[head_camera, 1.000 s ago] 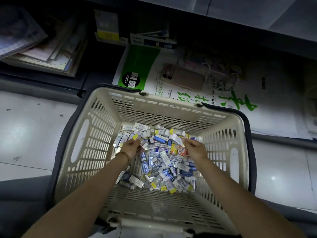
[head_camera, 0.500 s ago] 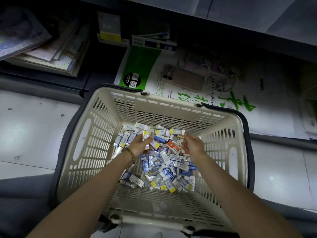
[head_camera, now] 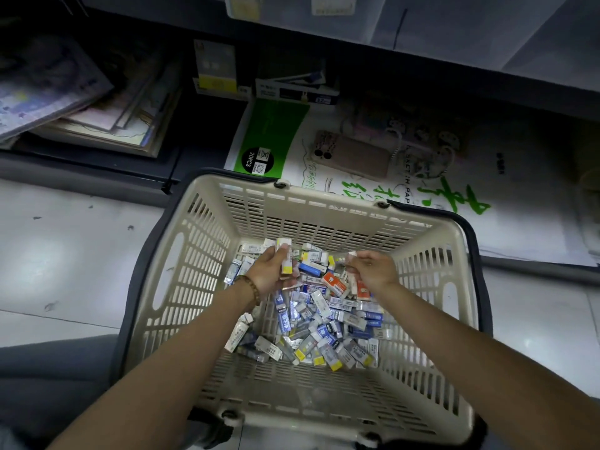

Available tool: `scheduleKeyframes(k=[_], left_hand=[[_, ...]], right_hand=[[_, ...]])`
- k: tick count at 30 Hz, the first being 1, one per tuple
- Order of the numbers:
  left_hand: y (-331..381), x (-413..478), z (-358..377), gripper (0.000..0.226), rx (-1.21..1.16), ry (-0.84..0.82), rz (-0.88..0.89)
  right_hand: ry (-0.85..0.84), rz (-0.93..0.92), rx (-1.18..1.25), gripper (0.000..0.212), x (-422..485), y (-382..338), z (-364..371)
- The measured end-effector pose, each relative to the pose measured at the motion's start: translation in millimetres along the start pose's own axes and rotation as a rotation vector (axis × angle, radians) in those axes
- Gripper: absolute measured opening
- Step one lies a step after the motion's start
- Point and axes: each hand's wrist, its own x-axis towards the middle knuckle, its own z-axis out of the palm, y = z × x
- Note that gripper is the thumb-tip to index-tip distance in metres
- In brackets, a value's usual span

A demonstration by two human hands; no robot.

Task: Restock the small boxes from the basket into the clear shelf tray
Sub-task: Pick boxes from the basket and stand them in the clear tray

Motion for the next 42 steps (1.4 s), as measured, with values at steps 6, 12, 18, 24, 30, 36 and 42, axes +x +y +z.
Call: scheduleKeyframes(k=[6,12,18,24,30,36,42], left_hand=[[68,-51,12,0.038,0.531,-0.160,0.171],[126,-135,35,0.019,0.628,-0.275,0.350],[147,-199,50,0.064,0.424,-0.376,0.454],[159,-203,56,0.046,0.630,-0.334,0.634],[152,-193,65,0.031,0.487,-0.271,0.455],[186,-185,51,0.008,0.353,-0.089,0.563],[211,-191,22,0.015,0.620,-0.001,0.809]], right_hand=[[-0.307,-0.240,-0.204,0.017,-79,-92,-60],[-0.524,-0.418,-0.062,0.029,-171,-170,-97],[-0.478,-0.501,0.218,0.011,-214,-190,-96],[-0.501,-0.425,0.345,0.035,-221,-190,-89],[-0.556,-0.302,0.427,0.041,-214,-186,-88],[-0.515,-0.358,0.476,0.047,-208,-203,-100],[-0.492,-0.435,0.460,0.048,-204,-210,-121]])
